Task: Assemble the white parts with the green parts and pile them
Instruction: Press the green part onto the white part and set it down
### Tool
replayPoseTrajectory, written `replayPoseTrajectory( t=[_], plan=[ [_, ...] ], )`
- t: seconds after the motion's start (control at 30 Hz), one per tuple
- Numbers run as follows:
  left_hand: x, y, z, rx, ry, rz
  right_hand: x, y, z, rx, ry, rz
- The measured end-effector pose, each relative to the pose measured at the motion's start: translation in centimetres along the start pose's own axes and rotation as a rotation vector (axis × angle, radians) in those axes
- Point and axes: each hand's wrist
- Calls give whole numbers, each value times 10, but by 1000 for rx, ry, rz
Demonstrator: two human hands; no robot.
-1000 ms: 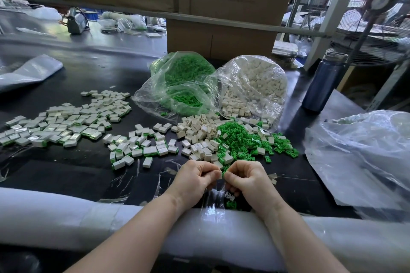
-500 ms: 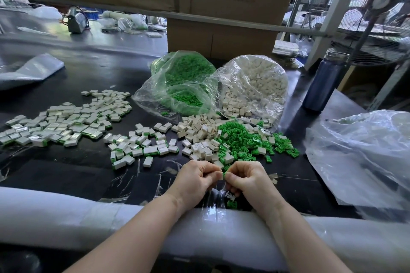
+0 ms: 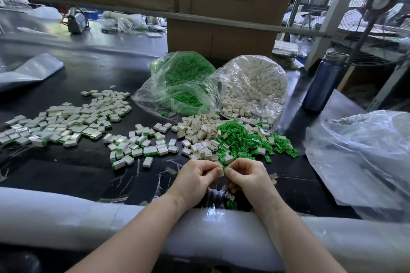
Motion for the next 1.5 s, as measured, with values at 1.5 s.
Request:
replayPoseTrajectory(
  t=[1.5],
  plan=[
    [1, -4, 0, 20, -2, 44, -1, 0, -2, -68, -18, 54]
  ],
)
Point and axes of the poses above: each hand's wrist, its own z-axis towards the middle knuckle, its own x-axis out of the back of the hand, y = z × x, and after that the axes turned 3 degrees about -z, right-handed
